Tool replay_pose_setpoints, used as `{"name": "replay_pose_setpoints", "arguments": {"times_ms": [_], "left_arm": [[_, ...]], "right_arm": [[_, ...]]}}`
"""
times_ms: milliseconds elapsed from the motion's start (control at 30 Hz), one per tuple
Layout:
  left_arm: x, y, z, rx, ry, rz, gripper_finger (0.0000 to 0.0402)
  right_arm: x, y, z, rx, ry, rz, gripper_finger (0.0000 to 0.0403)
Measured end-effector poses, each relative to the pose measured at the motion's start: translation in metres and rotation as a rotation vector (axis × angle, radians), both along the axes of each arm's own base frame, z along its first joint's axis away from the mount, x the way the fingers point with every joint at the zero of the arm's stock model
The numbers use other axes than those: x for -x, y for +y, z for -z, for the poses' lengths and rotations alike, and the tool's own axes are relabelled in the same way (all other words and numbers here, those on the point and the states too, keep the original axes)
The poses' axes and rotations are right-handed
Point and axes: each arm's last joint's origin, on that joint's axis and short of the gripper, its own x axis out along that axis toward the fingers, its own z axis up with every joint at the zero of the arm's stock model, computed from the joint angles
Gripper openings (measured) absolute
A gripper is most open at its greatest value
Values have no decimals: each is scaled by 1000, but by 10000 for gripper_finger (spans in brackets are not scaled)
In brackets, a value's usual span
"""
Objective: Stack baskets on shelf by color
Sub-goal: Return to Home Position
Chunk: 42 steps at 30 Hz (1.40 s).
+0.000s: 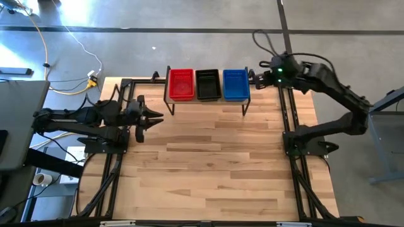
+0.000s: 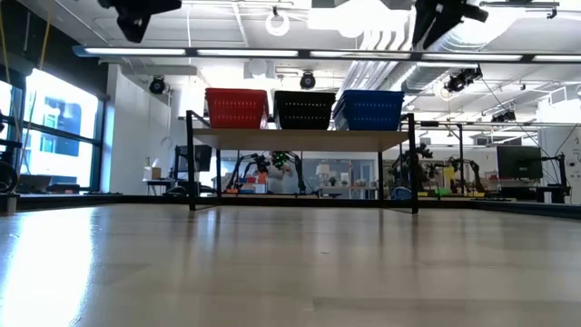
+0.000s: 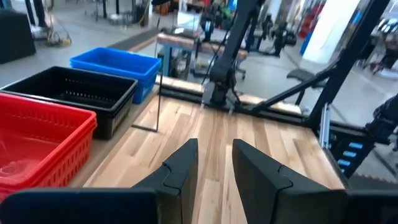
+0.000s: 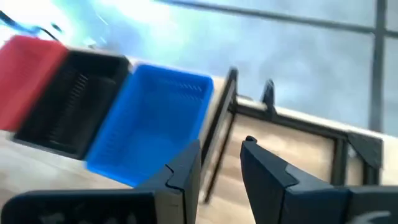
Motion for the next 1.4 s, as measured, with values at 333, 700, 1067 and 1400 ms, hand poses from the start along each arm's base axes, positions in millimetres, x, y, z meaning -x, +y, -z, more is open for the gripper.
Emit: {"name": "replay_pose_setpoints", "arguments": {"times_ms": [333, 700, 1067, 1400], "left_arm": [[14, -2, 45, -21, -173, 9, 90], [27, -3, 90, 7, -255, 9, 90], [30, -3, 127, 33, -301, -2, 90], [30, -3, 125, -8, -299, -2, 90]], "right_arm": [[21, 23, -21, 99, -103, -111, 101], [24, 25, -23, 122, -87, -147, 101], [23, 28, -22, 121, -66, -221, 101], [37, 51, 10, 185, -74, -271, 101]]}}
